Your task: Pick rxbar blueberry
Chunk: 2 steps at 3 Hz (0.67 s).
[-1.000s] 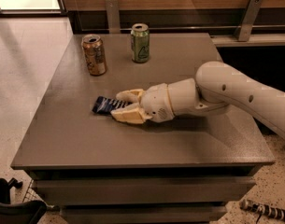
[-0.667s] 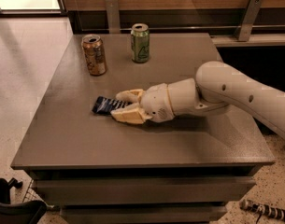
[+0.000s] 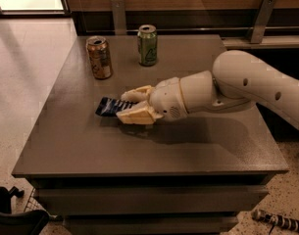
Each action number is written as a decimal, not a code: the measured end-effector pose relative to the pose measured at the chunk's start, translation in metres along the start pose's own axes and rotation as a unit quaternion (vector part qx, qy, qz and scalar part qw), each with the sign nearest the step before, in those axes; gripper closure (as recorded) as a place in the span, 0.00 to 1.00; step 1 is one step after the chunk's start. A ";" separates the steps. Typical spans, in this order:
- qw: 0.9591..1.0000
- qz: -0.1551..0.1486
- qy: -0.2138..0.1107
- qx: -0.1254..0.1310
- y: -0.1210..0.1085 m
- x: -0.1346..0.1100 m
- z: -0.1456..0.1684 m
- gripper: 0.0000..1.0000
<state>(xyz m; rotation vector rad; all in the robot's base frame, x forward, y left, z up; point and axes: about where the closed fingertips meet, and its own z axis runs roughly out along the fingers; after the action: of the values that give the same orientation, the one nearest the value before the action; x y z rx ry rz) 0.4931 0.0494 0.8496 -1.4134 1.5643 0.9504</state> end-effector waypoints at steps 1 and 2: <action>0.998 -0.046 0.023 0.033 0.013 -0.055 -0.041 1.00; 0.995 -0.074 0.034 0.055 0.022 -0.090 -0.069 1.00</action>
Offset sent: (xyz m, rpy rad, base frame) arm -0.0288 -0.0462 0.1494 -0.1082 -0.2282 -0.0776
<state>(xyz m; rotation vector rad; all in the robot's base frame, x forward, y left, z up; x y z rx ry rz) 0.4699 0.0229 0.9594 -1.4727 1.5141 0.7246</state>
